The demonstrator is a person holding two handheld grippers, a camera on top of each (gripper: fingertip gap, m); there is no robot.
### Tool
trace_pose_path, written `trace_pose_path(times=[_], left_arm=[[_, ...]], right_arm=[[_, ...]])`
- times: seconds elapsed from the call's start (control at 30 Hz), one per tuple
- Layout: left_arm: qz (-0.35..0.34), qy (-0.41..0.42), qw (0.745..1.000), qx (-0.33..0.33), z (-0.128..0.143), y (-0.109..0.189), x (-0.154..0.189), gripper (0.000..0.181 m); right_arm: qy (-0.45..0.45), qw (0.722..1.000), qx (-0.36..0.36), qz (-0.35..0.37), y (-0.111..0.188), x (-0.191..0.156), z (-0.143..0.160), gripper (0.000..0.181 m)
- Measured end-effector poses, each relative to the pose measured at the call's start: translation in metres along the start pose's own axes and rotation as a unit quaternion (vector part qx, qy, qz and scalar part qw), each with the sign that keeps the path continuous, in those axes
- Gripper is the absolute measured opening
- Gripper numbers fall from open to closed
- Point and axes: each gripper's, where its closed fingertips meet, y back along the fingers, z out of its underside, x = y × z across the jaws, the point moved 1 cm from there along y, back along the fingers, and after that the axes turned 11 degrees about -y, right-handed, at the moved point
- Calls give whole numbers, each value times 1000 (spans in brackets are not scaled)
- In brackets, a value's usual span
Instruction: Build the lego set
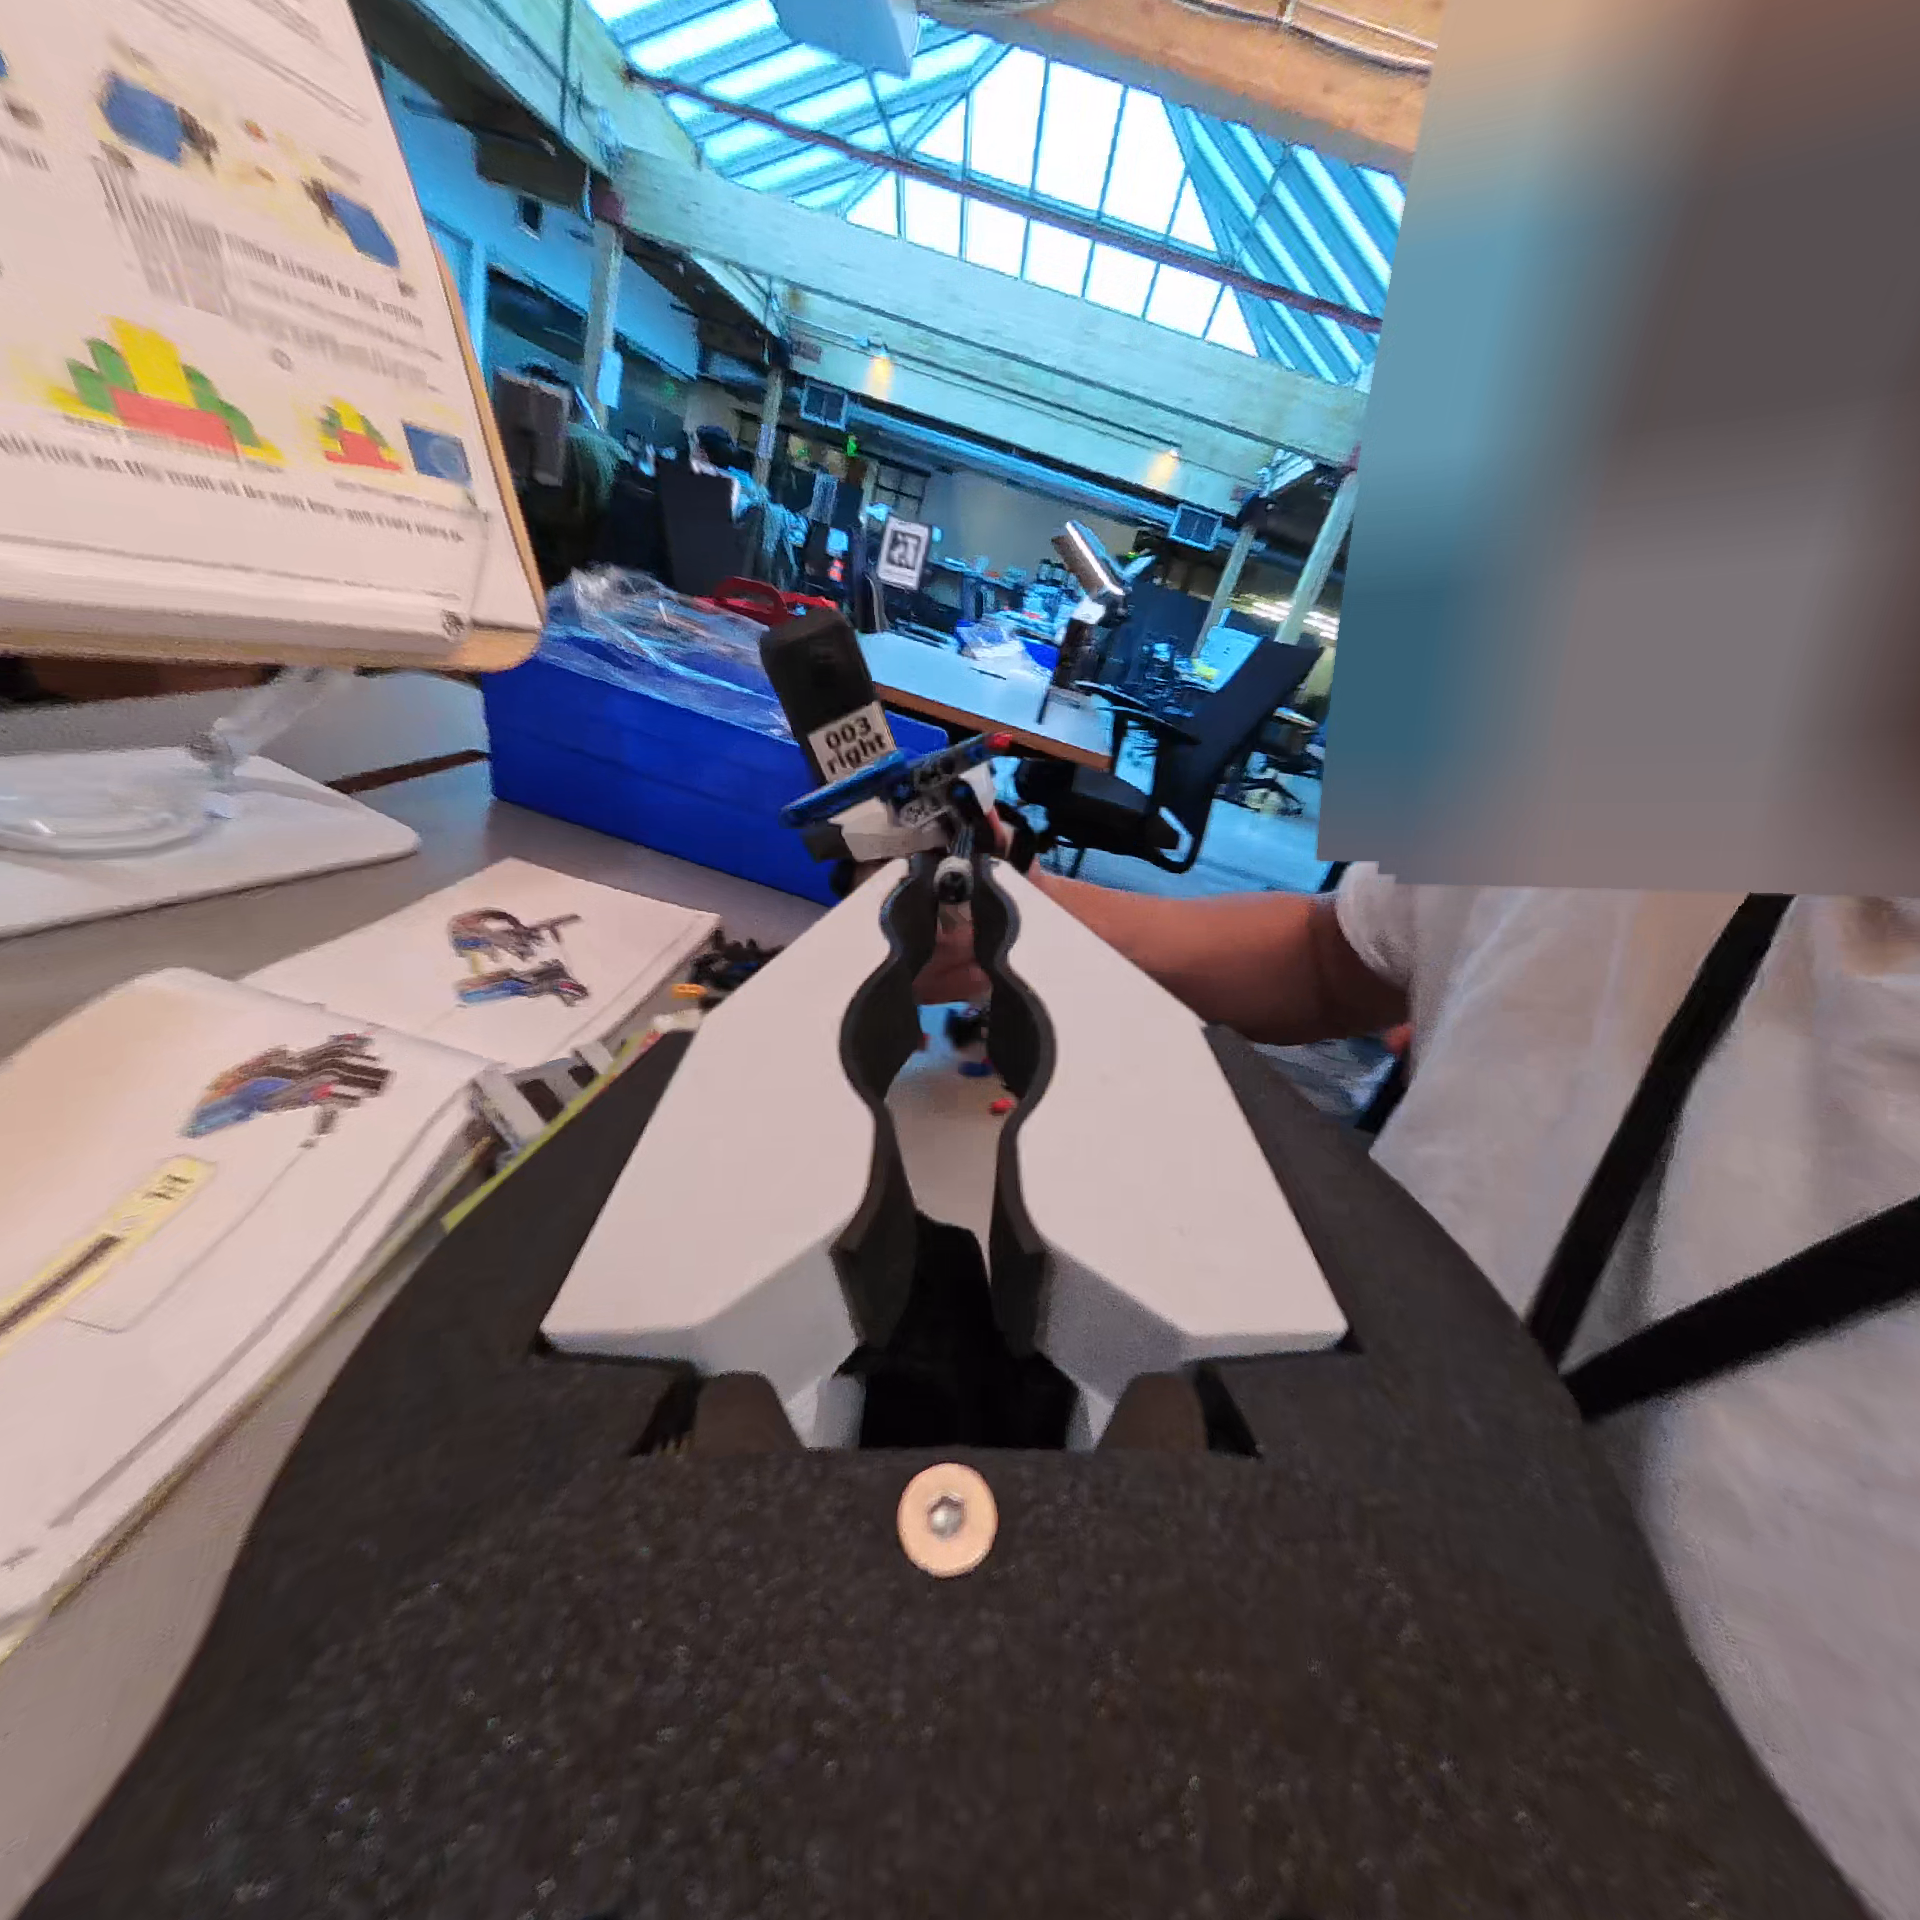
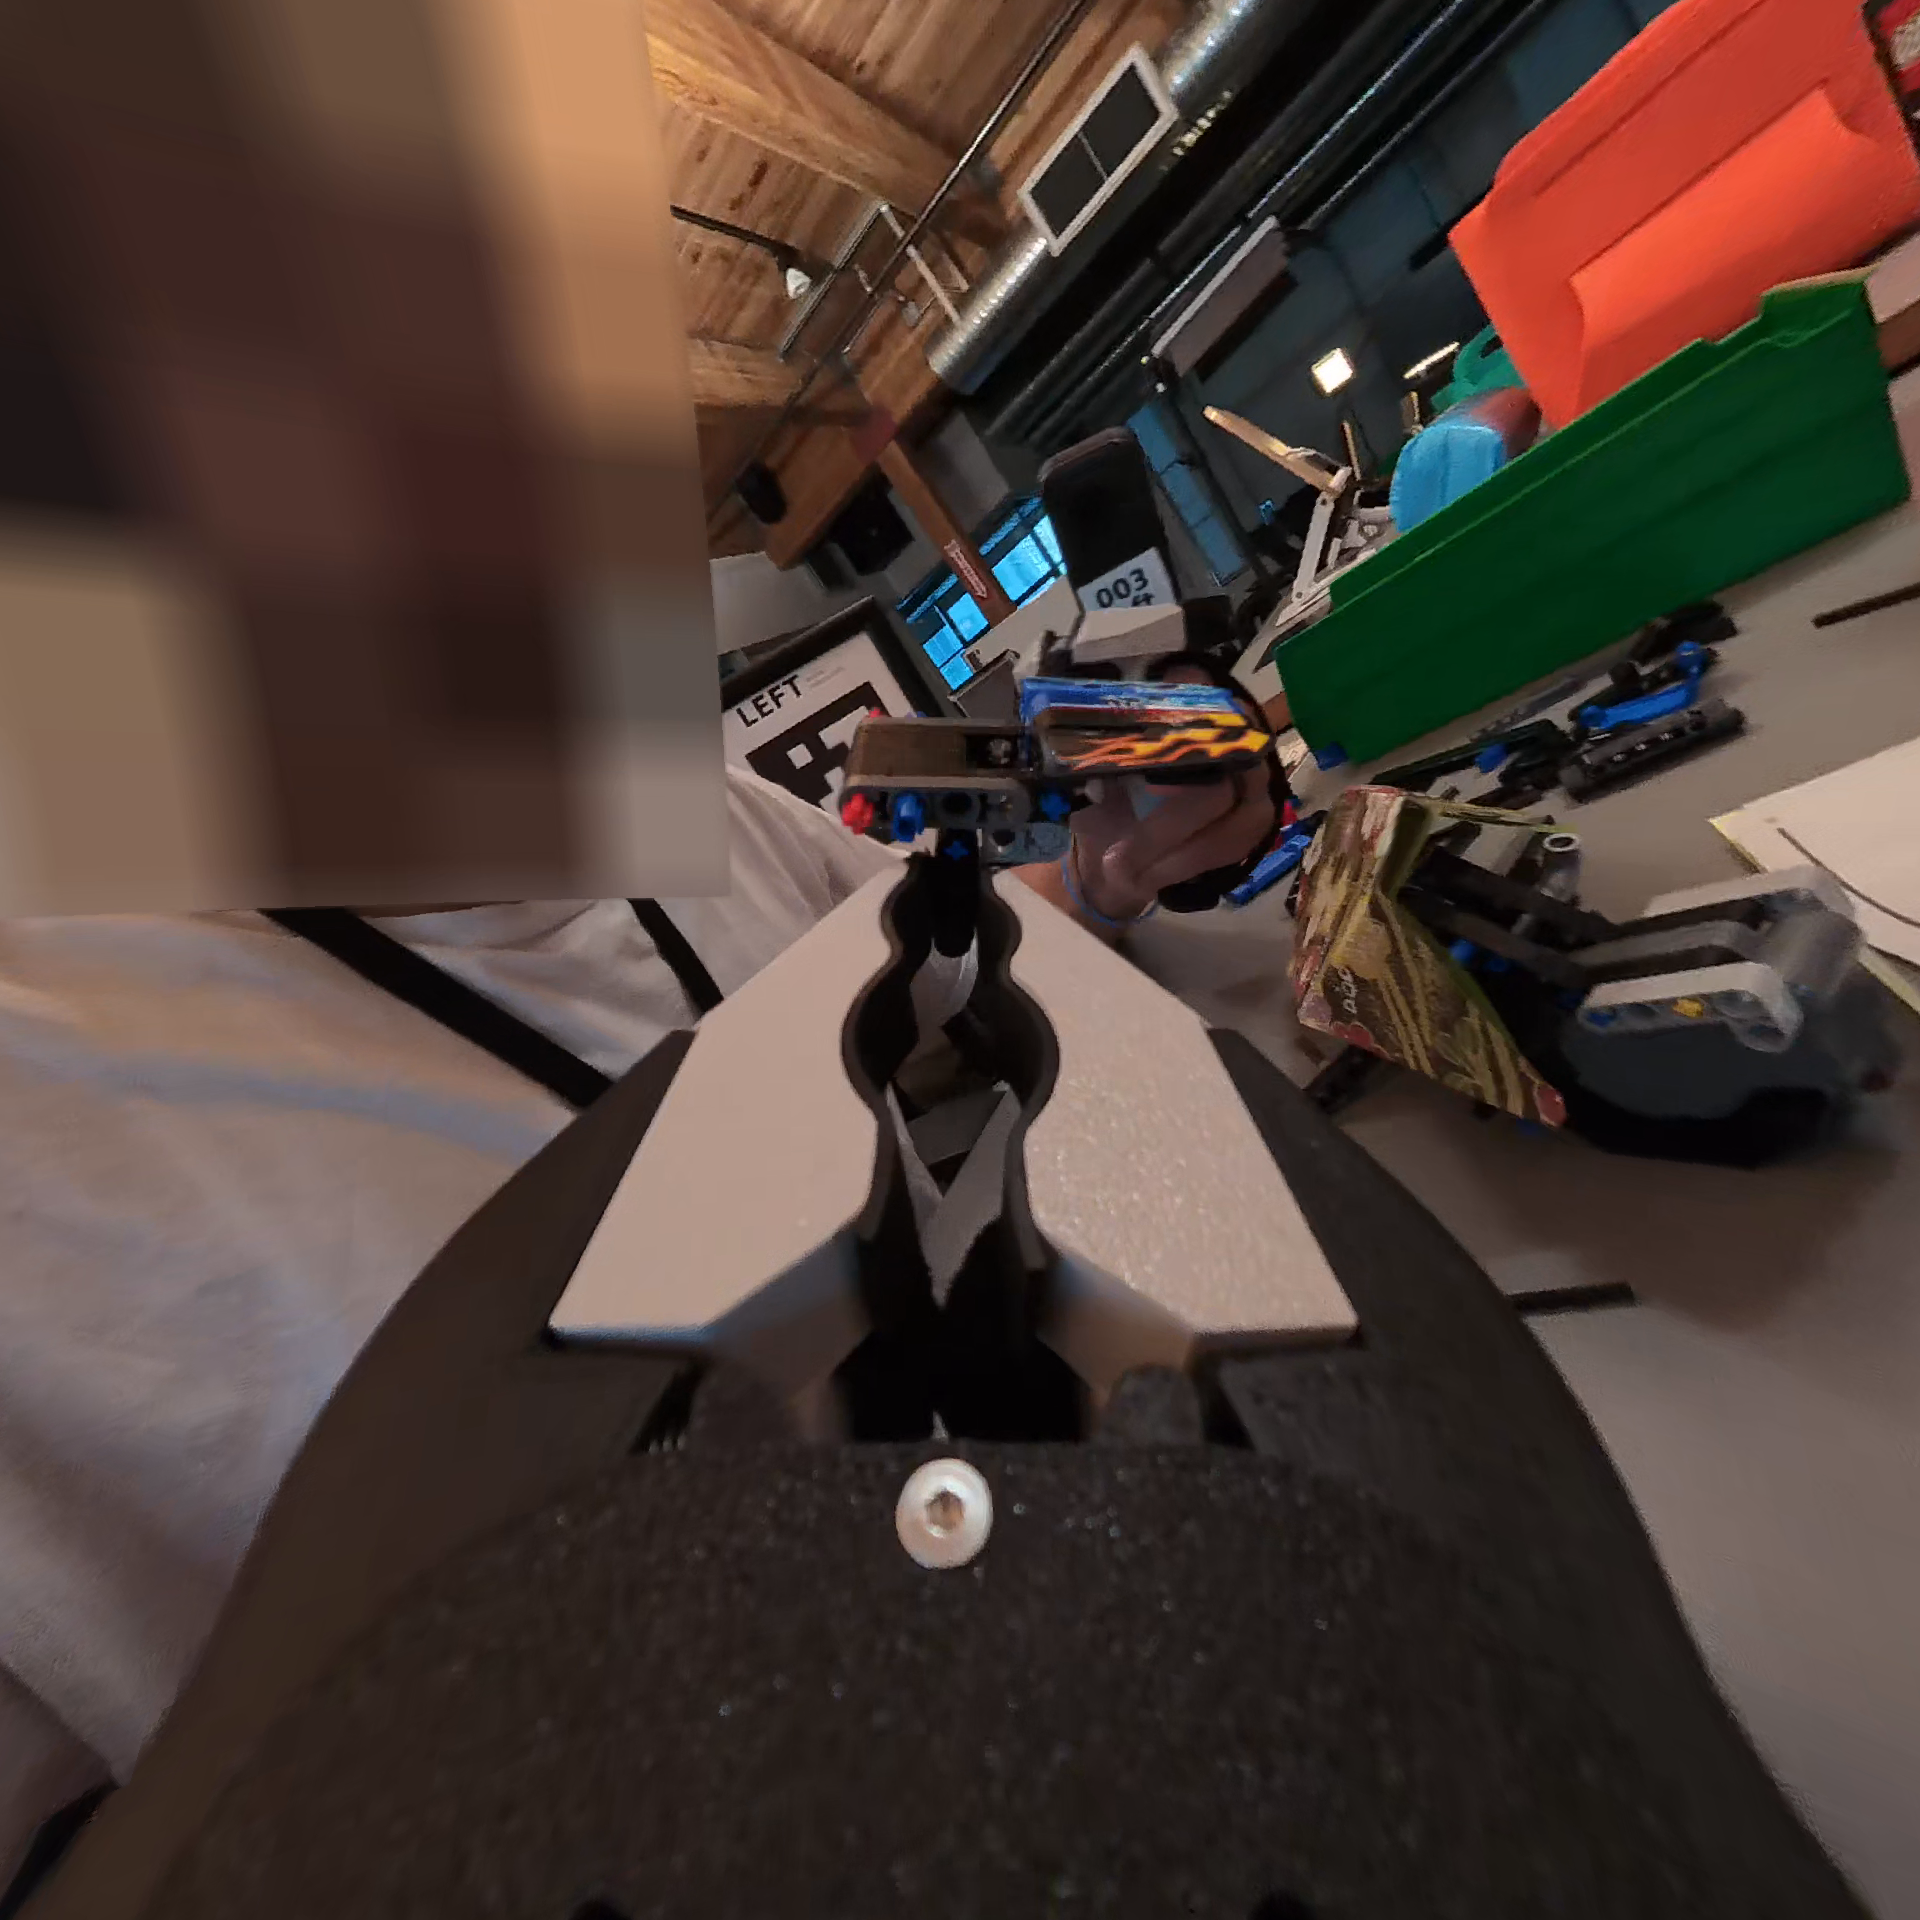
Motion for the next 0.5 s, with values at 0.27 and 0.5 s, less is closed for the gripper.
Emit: trace_pose_path(times=[0.27, 0.5], left_arm=[[-45, -87, 995, -18, 13, -9, 10, 4], [-68, -93, 993, -11, 18, -12, 13, 4]], right_arm=[[-84, 996, 38, 2, -1, 20, -6, 6], [-98, 995, 25, -4, -13, 23, 1, 6]])
